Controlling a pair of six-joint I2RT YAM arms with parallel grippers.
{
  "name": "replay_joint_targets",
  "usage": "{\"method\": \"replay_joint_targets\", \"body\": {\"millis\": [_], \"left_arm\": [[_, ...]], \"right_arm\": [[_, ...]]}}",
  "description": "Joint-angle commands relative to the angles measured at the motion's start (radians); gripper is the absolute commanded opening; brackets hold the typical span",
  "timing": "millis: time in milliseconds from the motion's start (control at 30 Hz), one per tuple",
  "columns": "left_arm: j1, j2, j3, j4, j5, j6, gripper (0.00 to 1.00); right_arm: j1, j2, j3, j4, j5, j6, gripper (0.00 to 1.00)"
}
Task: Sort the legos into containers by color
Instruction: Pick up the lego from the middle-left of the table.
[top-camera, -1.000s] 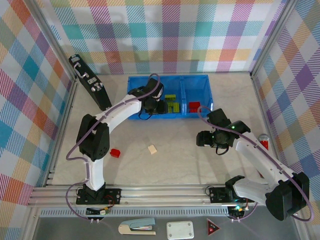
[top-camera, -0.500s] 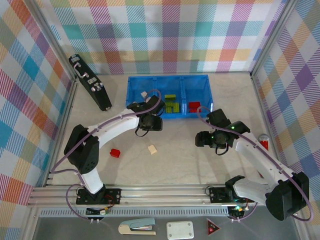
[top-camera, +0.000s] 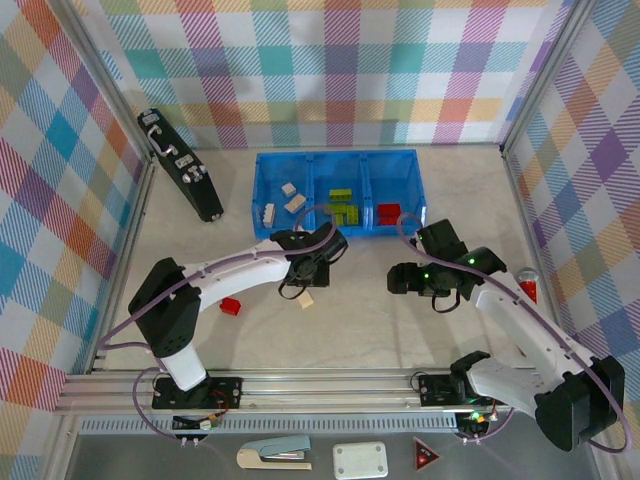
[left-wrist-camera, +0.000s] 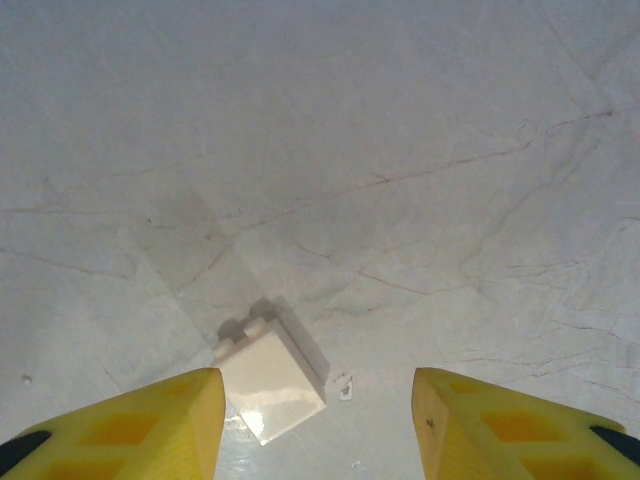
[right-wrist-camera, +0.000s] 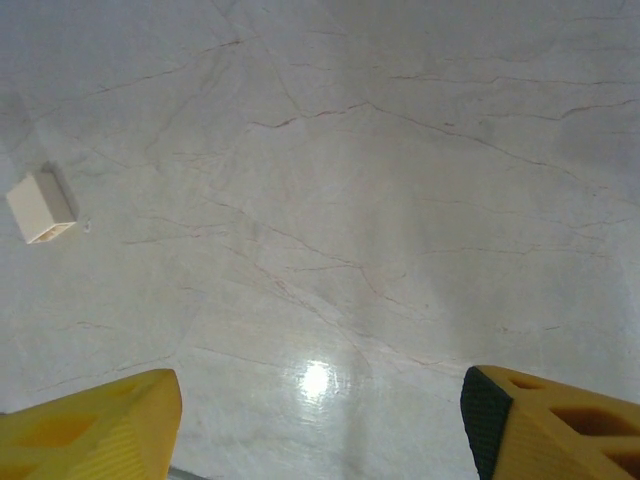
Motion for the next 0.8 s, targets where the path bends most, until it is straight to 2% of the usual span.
{"method": "replay_joint_targets", "body": {"millis": [0,333,767], "left_arm": [[-0.033,0.035,-0.016,-0.055,-0.043,-0.088,0.54],[-0.064,0.038,-0.103,-0.062,-0.071,-0.209,0.61],[-0.064,0.103,-0.143,0.041,-0.005,-0.209,0.59]], "right_arm": [[0.007,-0.017,-0.012,0.017,-0.053,-0.027,0.75],[0.008,-0.039,-0.018,0.030,-0.094,-0.038,0.75],[0.019,-0.051,-0.018,0.028,-0.088,-0.037,0.75]]}}
